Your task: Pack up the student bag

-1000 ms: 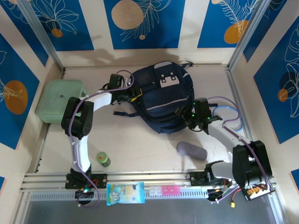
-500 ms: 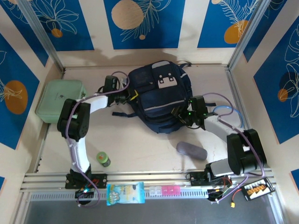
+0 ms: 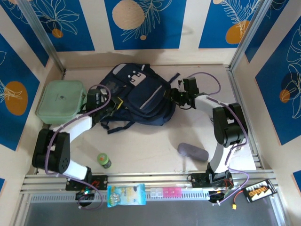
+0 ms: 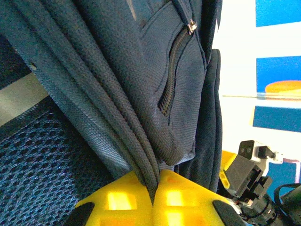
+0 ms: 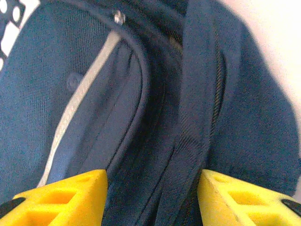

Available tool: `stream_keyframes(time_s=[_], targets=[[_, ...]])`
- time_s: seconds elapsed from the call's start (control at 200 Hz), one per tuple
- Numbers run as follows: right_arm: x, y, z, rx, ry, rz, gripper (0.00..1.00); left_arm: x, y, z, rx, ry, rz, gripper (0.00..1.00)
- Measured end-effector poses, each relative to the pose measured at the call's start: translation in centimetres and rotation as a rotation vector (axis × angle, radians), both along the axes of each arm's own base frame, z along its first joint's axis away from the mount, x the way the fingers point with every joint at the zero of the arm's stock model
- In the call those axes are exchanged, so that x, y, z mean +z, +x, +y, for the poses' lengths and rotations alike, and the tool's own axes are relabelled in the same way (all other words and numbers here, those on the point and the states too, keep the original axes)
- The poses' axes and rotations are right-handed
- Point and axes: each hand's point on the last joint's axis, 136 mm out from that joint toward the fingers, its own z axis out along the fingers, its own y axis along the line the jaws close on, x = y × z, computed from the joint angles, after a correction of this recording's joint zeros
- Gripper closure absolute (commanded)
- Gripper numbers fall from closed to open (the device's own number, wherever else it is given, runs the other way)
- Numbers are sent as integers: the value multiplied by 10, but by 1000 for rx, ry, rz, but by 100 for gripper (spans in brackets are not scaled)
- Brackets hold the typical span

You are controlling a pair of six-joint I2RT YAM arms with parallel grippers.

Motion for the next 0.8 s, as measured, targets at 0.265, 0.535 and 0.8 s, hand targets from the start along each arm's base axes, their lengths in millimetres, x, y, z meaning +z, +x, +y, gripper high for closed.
stream_keyframes(time_s=[0.265,0.535,0.8], targets=[[38,-9,-30,-113,-128,-52,43,18,-9,13,107,-24,20,100],[129,-84,48,71,-24,-194,47,17,-9,12,159,-54,54,100],[89,-159,142,259,58,-1,51,5,-3,-6,158,-55,75,100]])
